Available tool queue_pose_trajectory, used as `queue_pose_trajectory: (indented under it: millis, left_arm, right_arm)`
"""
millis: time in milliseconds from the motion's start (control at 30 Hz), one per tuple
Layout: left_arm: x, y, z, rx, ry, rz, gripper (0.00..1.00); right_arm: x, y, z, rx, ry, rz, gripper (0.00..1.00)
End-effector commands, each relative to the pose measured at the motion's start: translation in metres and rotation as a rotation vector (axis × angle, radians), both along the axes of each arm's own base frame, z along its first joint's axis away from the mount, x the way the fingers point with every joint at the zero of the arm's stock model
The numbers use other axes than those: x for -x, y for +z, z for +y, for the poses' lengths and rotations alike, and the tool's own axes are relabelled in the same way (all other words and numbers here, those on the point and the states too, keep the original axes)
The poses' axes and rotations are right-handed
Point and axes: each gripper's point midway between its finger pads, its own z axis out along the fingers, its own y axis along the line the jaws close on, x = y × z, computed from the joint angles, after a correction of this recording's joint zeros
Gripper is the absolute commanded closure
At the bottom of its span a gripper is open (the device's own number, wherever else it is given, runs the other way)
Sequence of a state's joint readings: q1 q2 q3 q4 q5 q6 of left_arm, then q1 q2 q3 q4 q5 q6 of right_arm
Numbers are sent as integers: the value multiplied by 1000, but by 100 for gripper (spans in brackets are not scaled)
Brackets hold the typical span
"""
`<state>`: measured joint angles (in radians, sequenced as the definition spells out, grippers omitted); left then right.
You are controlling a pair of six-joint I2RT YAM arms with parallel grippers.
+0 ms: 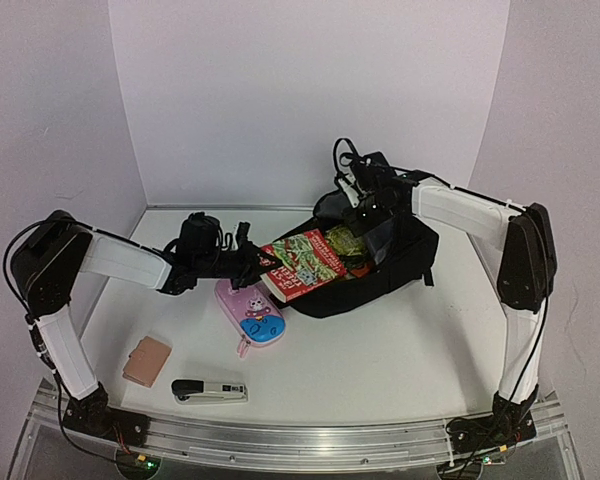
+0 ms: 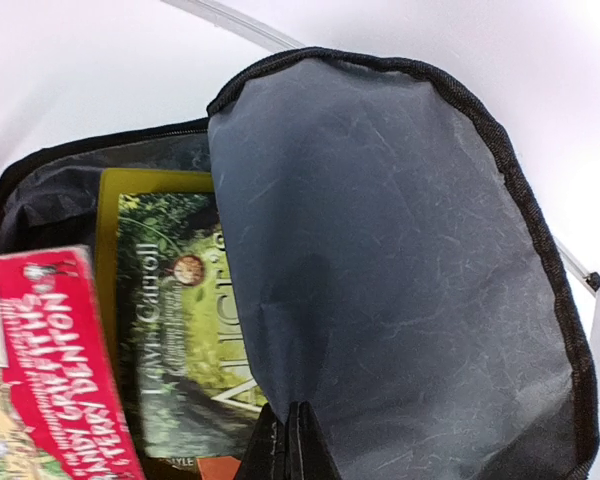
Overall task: Pack the student bag
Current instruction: Place the book in the student bag.
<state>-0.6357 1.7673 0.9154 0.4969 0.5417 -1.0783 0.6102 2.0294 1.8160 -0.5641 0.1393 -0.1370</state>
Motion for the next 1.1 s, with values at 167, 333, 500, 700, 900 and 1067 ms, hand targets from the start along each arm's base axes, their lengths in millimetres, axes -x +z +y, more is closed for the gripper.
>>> queue_pose_trajectory:
  millis: [167,333,500,700,900,1067]
  left_arm:
    - [-56,58,-54,208,-54,-114,100]
    - [-79,41,-61,238,-20,-37,100]
    - [-97,23,-37,313,55,35,100]
    - [-101,29,-48,270,30,12,100]
    - [-114,30,-87,213,-27,37,100]
    - [-125,16,-98,176,-14,79,96]
  right_arm:
    - [26,38,28,-201,83,22,100]
    - [34,37,30,-226,100,49,100]
    - [38,42,28,-221,107,39,100]
    - [42,46,29,-235,123,45,100]
    - [42,43,32,-243,127,59,100]
    - [41,41,33,-246,124,64,100]
